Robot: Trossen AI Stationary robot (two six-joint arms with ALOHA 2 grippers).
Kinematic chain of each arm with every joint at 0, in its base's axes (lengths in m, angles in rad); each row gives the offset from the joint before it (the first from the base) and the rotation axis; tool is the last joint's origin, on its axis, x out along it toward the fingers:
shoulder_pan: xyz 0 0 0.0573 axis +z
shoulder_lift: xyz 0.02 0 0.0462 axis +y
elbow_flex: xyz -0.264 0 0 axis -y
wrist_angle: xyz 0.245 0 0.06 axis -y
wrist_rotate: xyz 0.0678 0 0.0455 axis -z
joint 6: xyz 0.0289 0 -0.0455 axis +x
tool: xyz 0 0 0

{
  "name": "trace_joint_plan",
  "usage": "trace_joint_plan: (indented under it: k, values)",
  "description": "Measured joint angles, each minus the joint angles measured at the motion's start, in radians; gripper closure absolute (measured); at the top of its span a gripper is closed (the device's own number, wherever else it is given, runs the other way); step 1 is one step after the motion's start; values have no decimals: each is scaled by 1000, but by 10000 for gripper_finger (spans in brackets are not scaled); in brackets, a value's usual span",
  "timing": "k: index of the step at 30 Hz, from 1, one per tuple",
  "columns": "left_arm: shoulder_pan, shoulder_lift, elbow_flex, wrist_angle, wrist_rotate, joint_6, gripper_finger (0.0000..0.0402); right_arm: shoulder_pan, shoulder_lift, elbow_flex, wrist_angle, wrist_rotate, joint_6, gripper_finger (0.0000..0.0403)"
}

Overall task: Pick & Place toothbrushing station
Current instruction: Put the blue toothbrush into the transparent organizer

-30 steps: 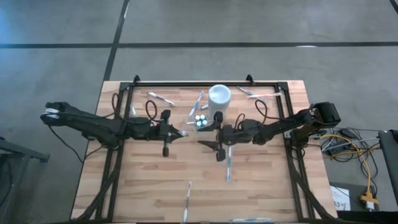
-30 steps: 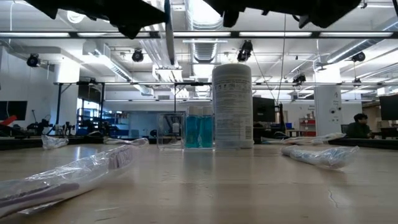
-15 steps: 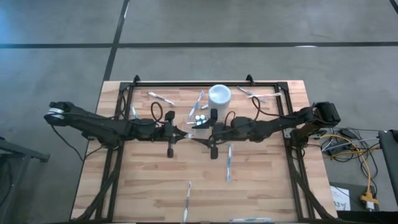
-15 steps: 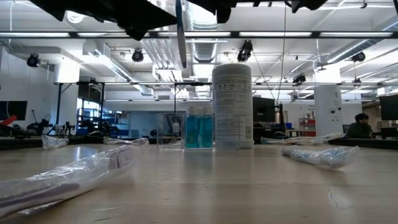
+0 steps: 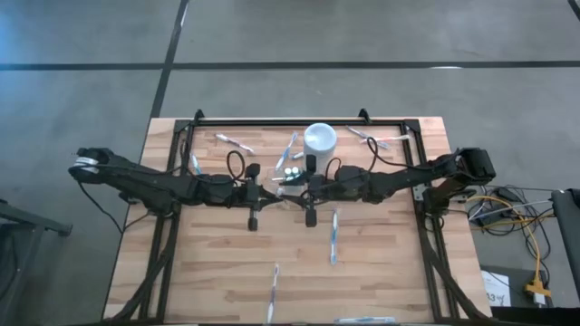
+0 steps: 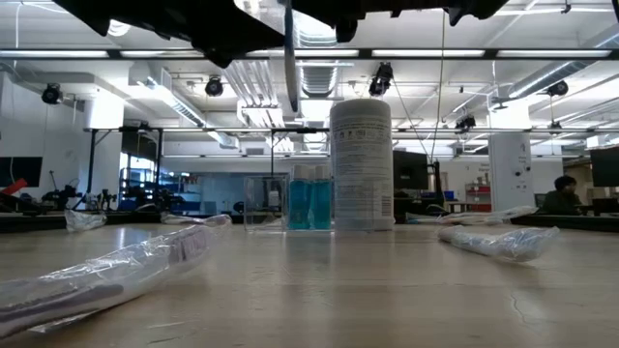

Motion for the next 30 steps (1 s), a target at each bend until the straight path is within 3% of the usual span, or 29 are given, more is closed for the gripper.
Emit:
trace_joint_plan:
  k: [5,7,12,22,27,30]
  values:
    - [0,9,0,2,0,3,401,0,0,-1,-5,-10,-32,366]
    - [1,6,-1,1,0,3,401,0,0,-1,-8,-10,-40,383]
    - [0,-21,-2,-23,1,4,385,-3,0,-1,-17,-21,-48,389]
    - [-1,-215,-10,-286,4,-32,329,-54,0,-12,-16,23,-127,390]
    - [-37,-287,-28,-393,9,-82,333,-98,21,-13,67,6,-109,390]
    - [-75,-318,-67,-400,7,-87,356,-143,58,-13,109,-72,-44,390]
